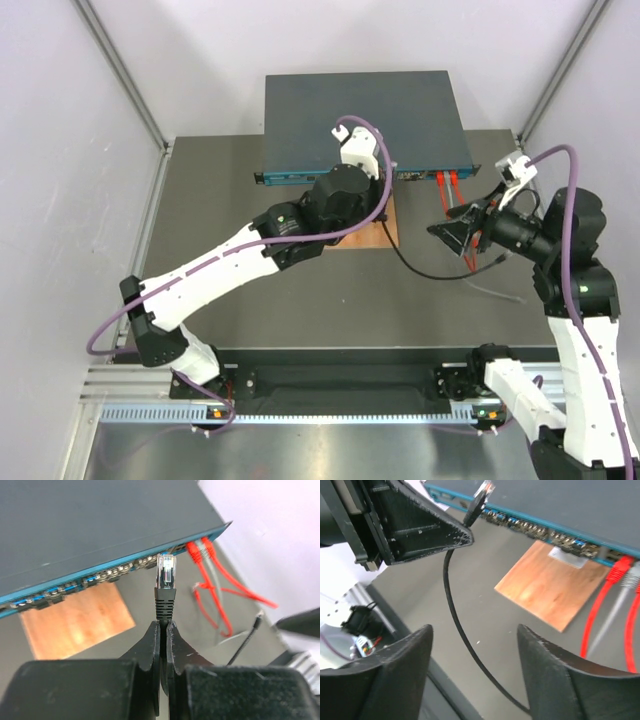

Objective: Insert the plug into the switch port

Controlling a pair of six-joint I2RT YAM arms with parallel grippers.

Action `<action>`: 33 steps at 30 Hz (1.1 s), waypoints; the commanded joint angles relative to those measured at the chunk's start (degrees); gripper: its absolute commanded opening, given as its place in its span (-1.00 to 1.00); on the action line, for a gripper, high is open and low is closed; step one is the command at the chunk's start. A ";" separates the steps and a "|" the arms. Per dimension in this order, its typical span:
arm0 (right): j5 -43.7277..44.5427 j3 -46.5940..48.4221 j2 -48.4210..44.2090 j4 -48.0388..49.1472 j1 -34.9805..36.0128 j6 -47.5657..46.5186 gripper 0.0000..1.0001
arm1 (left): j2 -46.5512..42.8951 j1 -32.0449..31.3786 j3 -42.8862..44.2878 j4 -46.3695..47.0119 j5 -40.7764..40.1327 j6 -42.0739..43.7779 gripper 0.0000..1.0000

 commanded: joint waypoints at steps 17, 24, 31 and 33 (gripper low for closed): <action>-1.78 -5.35 5.94 11.62 9.43 2.14 0.32 | 5.38 -2.01 6.90 1.05 2.36 -13.94 -1.00; -0.46 -7.55 5.85 13.91 10.14 3.11 0.27 | 6.87 -2.36 8.66 1.22 2.71 -15.00 -1.00; -1.07 -8.61 4.97 13.83 10.22 1.88 -0.99 | 6.88 -2.54 8.75 0.78 4.46 -15.62 -0.98; -1.69 -8.69 4.10 13.21 10.05 1.61 -1.00 | 5.65 -2.36 8.22 1.22 4.73 -15.18 -0.59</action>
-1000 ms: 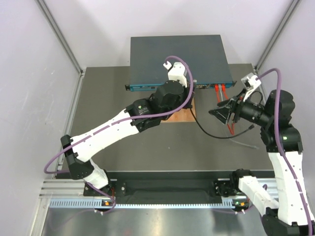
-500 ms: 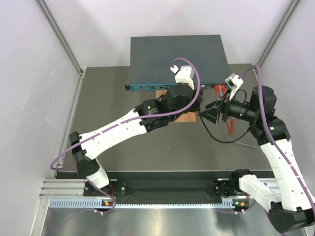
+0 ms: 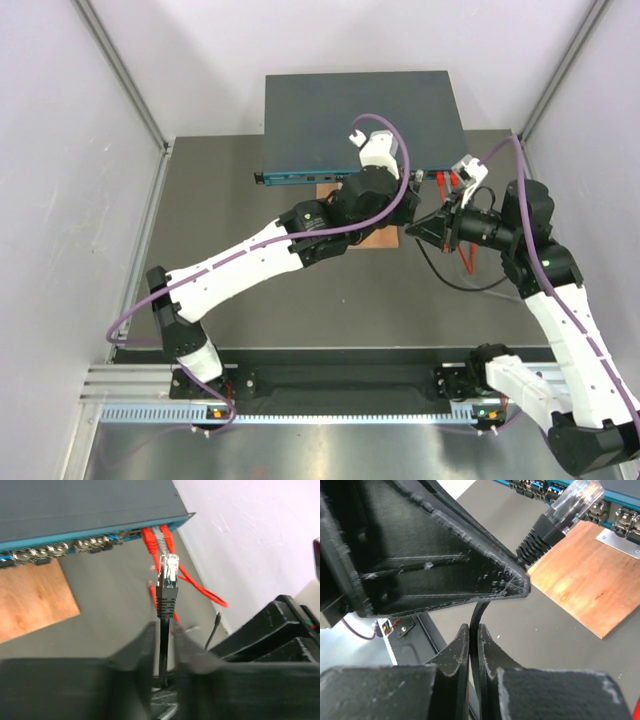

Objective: Insert the plug into the switch port

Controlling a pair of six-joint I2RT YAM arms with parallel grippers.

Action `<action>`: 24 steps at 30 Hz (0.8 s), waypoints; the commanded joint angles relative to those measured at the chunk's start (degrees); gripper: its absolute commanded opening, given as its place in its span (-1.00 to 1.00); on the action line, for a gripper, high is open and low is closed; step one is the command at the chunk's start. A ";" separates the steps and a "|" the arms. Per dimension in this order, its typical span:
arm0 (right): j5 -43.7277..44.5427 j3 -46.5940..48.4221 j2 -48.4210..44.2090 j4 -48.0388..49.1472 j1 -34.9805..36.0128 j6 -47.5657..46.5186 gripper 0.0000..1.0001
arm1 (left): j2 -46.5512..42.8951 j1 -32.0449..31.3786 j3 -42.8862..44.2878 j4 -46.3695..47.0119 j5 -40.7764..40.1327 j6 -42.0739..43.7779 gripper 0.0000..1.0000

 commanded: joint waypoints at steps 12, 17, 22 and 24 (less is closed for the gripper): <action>-9.95 0.02 -5.11 1.93 -0.42 -0.30 -1.00 | -13.71 15.24 -11.45 14.74 30.40 -5.63 0.16; -15.49 0.20 -4.58 0.96 -0.42 -1.10 -1.00 | -16.27 16.66 -19.82 32.40 44.92 -11.42 0.20; -16.46 0.73 -4.40 -0.88 -0.42 -2.50 -1.00 | -14.34 16.66 -20.36 34.53 47.74 -13.28 0.20; -16.81 0.99 -4.40 -1.41 -0.34 -3.55 -1.00 | -13.64 16.66 -20.27 34.26 47.92 -13.19 0.20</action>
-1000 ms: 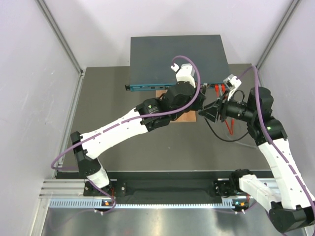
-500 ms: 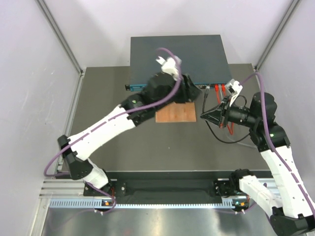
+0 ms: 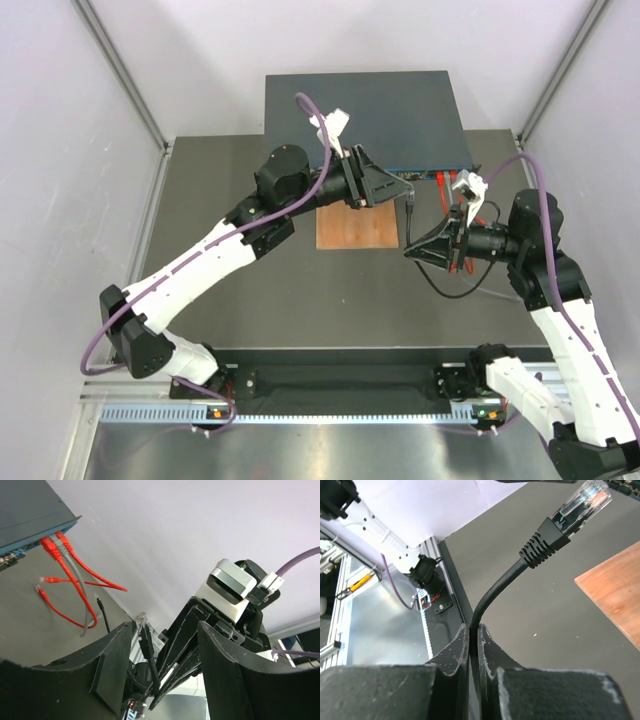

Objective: Insert the plug into the switch port

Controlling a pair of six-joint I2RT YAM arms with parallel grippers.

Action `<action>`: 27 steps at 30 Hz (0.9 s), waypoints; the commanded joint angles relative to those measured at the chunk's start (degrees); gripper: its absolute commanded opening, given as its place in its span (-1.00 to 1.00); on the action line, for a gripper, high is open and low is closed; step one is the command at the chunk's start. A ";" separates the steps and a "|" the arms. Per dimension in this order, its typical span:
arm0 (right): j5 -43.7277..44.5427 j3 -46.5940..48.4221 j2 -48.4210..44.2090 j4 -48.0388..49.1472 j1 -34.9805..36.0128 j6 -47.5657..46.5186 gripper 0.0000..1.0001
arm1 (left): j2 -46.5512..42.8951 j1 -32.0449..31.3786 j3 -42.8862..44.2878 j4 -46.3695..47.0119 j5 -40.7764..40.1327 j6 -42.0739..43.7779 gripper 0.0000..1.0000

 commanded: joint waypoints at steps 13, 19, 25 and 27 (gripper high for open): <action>-0.83 3.31 -0.27 -4.83 0.10 -7.69 -1.00 | 4.05 -2.33 2.63 2.79 5.52 1.83 -0.31; 4.24 3.40 -1.06 -5.97 0.28 -8.14 -0.70 | 3.52 -1.89 -0.70 6.99 4.91 -3.44 -1.00; 20.52 1.48 -5.45 1.03 0.28 -5.59 -0.29 | 3.34 -1.27 -3.96 10.61 2.19 -9.33 -1.00; 20.71 0.16 -6.33 4.04 0.28 -3.49 -0.23 | 3.61 -1.36 -4.49 11.84 1.22 -11.44 -1.00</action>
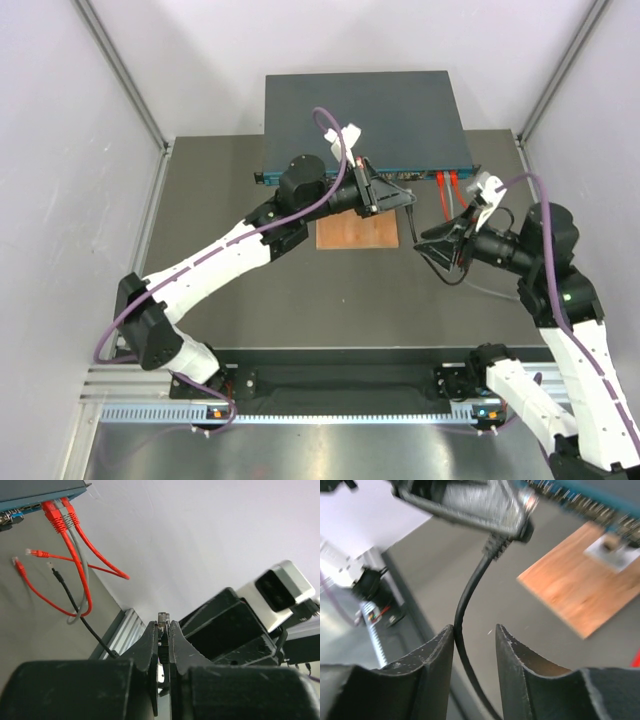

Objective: Insert the plug into the switch port

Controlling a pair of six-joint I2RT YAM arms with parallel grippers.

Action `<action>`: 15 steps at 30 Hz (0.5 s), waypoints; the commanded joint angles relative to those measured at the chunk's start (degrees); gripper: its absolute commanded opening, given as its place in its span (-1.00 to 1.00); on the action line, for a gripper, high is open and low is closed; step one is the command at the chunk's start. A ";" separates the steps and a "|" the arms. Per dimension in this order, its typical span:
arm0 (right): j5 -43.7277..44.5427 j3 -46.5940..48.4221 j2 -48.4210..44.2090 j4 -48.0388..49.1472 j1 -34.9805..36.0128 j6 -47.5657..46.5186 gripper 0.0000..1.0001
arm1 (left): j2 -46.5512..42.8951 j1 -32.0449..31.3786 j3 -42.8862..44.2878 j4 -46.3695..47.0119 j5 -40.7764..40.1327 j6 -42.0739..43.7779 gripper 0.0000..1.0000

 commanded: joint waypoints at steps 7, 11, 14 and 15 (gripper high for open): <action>3.75 -0.88 -0.47 12.35 0.32 4.82 -0.16 | 0.77 -0.62 -1.02 7.94 -1.71 -6.23 -1.00; 4.72 -0.88 0.58 13.76 0.32 5.87 -0.17 | 1.04 -1.14 -1.19 8.47 -1.89 -6.32 -1.00; 3.93 -0.97 1.11 15.60 0.32 7.63 -0.20 | 1.21 -1.23 -1.37 8.64 -1.98 -6.32 -1.00; 3.75 -1.23 1.20 15.87 0.32 7.89 -0.24 | 1.30 -1.23 -1.37 8.64 -1.98 -6.41 -1.00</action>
